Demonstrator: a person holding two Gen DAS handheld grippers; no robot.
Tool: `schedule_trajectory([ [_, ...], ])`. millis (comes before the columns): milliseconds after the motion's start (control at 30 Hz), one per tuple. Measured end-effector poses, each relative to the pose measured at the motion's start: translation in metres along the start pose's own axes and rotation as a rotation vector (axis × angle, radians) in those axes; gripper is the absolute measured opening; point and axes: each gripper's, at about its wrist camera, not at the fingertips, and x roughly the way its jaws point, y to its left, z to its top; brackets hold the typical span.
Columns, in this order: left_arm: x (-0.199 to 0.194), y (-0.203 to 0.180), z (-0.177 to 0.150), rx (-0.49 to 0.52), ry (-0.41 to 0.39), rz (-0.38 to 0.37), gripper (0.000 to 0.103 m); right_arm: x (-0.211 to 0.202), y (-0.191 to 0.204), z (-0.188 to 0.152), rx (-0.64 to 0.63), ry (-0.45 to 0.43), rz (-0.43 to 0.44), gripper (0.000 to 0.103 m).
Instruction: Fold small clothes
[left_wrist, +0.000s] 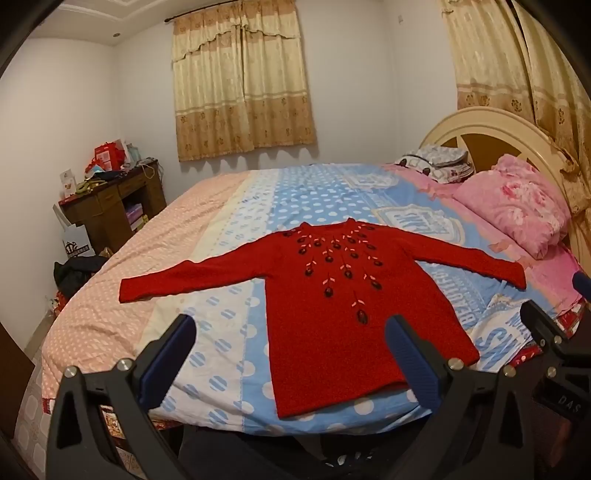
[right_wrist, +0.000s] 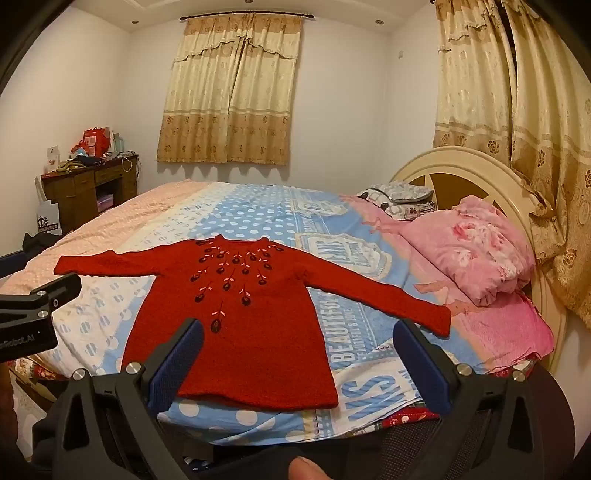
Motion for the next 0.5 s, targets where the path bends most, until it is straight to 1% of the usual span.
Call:
schedule_trajectory([
  [67,0.0000,0.0000,-0.0001,-0.004,-0.009,-0.002,0.103,0.0004,-0.0004,-0.0003,0.001,0.001,-0.001,0.102],
  [500,-0.0003,-0.0003,-0.0001,-0.003,-0.006,-0.002,0.103,0.0036,-0.0023,-0.0023,-0.001,0.006,-0.001,0.102],
])
